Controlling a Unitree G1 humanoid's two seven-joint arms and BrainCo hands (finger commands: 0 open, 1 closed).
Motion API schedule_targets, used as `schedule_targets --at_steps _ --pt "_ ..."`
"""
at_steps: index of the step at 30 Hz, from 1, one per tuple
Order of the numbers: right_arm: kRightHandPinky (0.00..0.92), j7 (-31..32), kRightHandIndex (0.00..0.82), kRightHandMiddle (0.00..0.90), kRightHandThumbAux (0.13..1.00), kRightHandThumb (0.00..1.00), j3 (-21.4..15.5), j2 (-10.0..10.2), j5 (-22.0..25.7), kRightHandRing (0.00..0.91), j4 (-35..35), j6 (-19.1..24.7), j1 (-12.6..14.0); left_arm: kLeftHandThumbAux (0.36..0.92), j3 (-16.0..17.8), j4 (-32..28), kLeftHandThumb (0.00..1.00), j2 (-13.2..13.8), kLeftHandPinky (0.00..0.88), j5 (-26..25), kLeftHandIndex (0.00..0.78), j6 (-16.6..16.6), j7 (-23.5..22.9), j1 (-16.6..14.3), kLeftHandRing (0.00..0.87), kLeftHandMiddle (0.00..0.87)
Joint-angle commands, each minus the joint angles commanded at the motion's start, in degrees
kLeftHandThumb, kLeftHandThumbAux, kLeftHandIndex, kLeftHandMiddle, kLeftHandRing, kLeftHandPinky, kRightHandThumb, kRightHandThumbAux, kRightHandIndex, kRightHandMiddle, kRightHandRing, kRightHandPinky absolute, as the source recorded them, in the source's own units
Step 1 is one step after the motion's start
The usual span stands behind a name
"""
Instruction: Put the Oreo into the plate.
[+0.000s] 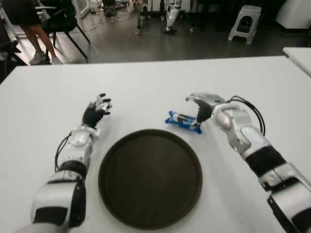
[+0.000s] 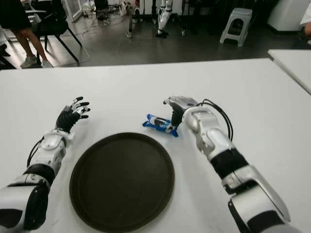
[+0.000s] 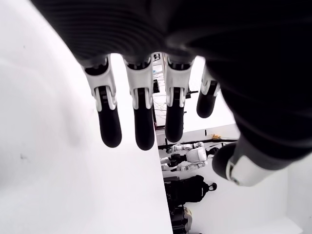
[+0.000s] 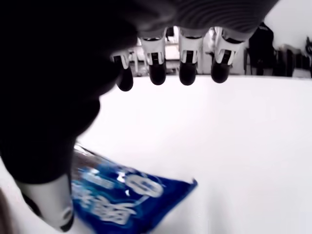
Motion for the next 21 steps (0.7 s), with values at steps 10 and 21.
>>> schedule_targets --at_steps 10,21 --pt "0.069 -1.1 0.053 0.038 0.772 0.000 0.3 0.3 1.5 0.033 2.7 -0.7 -1.2 0.592 -0.1 0.0 0.094 0.0 0.274 0.0 0.127 0.1 -0.1 0.0 0.238 0.229" --pt "0.074 -2.6 0.056 0.029 0.791 0.000 0.7 0.8 1.1 0.035 5.1 0.4 -2.3 0.583 0.1 0.0 0.112 -0.1 0.293 -0.3 0.134 -0.1 -0.2 0.0 0.256 0.239"
